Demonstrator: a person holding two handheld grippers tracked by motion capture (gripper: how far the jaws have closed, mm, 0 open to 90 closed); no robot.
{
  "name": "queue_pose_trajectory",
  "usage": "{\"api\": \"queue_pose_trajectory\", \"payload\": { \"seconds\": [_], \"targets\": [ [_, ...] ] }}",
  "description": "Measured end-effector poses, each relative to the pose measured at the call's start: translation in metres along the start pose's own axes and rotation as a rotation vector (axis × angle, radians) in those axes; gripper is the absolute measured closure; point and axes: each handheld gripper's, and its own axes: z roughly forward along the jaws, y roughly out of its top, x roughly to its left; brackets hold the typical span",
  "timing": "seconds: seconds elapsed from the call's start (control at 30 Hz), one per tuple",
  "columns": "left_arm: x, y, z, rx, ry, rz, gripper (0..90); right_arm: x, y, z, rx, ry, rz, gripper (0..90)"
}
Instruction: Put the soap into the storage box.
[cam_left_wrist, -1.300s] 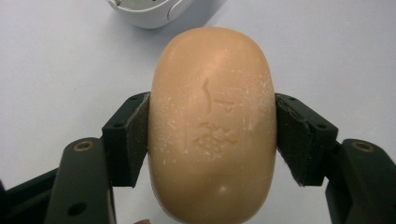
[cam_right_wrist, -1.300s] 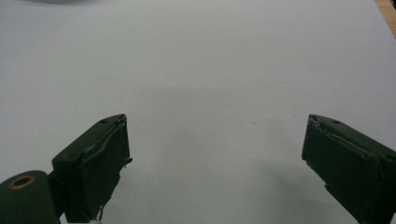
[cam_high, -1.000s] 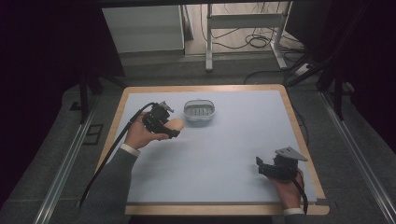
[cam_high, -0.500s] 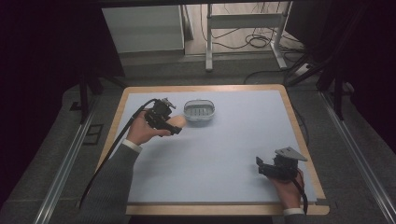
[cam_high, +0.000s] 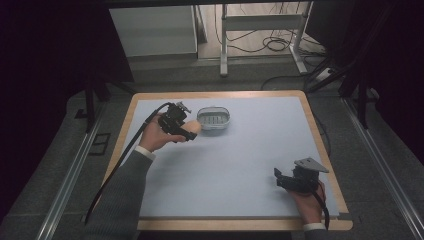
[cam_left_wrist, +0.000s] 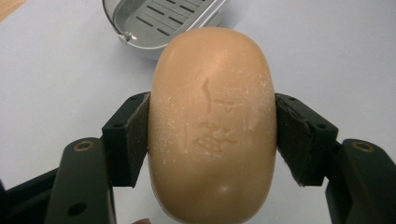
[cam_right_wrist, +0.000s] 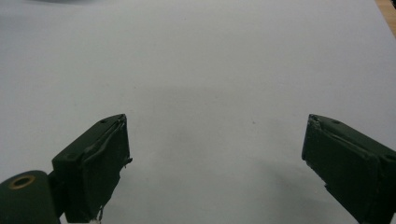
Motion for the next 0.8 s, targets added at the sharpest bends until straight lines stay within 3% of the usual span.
{"api": "queue_pose_trajectory", "payload": {
  "seconds": [0.53, 0.8],
  "targets": [
    [0.000, 0.013, 0.005, 0.002, -0.004, 0.015, 32.5, 0.000, 0.000, 0.000, 0.001, -0.001, -0.002, 7.8],
    [0.001, 0.025, 0.016, 0.007, -0.006, 0.026, 32.5, 0.000, 0.000, 0.000, 0.002, 0.001, -0.002, 7.8]
  ]
}}
